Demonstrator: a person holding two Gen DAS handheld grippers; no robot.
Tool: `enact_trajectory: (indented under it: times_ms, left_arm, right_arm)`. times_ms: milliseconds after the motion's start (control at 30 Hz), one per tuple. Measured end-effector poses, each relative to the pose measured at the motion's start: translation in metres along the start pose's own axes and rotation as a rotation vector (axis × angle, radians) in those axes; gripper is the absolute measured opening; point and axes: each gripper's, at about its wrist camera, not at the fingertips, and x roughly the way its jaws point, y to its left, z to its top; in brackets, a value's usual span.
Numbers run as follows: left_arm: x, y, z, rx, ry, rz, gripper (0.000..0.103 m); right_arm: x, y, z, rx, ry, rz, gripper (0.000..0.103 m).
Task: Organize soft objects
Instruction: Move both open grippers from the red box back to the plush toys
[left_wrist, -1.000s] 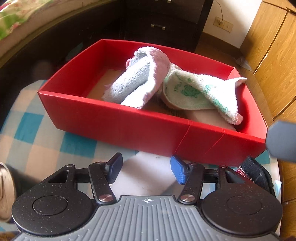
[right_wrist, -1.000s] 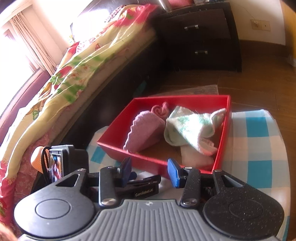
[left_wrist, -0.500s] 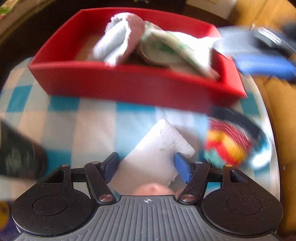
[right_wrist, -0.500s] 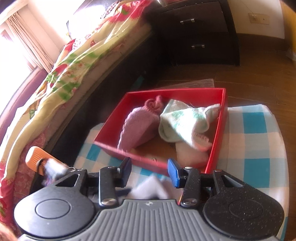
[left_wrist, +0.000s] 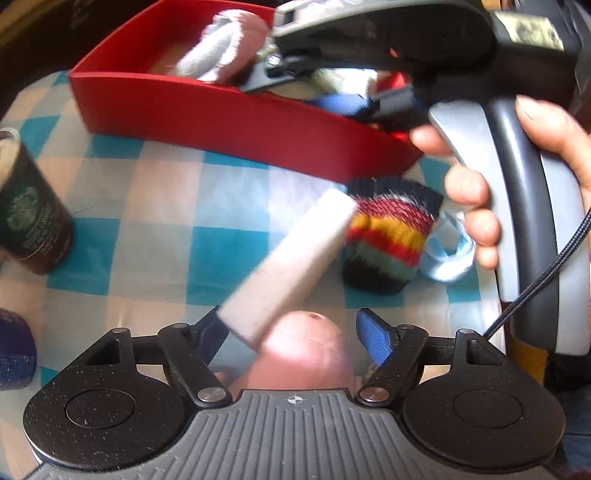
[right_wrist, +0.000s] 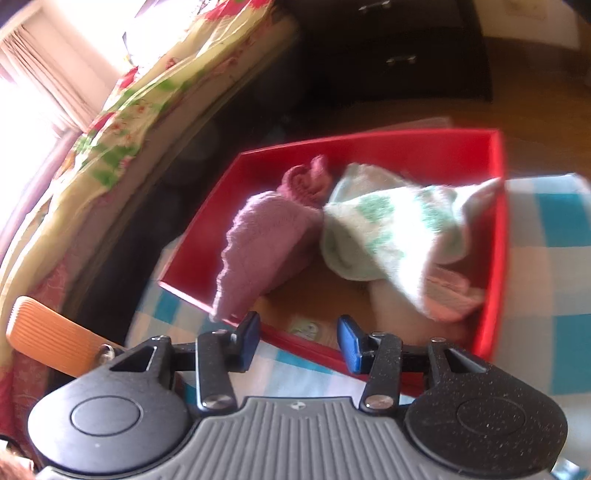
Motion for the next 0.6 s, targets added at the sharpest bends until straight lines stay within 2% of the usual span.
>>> enact_trajectory:
  times_ms: [67, 200, 433, 467, 600]
  left_arm:
    - [-0.004, 0.007, 0.002, -0.019, -0.003, -0.011, 0.074]
    - [-0.018, 0.018, 0.007, -0.037, -0.032, -0.018, 0.077]
    - [-0.029, 0.023, 0.012, -0.050, -0.061, -0.017, 0.078]
    - [-0.028, 0.022, 0.014, -0.047, -0.066, -0.020, 0.078]
    - [-0.031, 0.012, 0.009, -0.033, -0.081, -0.014, 0.078]
  right_arm:
    - [0.005, -0.002, 0.005, -0.003, 0.062, 0.034, 0.027]
    - [0.018, 0.007, -0.005, -0.152, 0.249, 0.021, 0.028]
    - [0.009, 0.025, -0.027, -0.305, 0.367, 0.040, 0.030]
    - [0.004, 0.028, -0.030, -0.312, 0.355, 0.024, 0.029]
    - [-0.039, 0.035, -0.021, -0.224, 0.178, 0.012, 0.029]
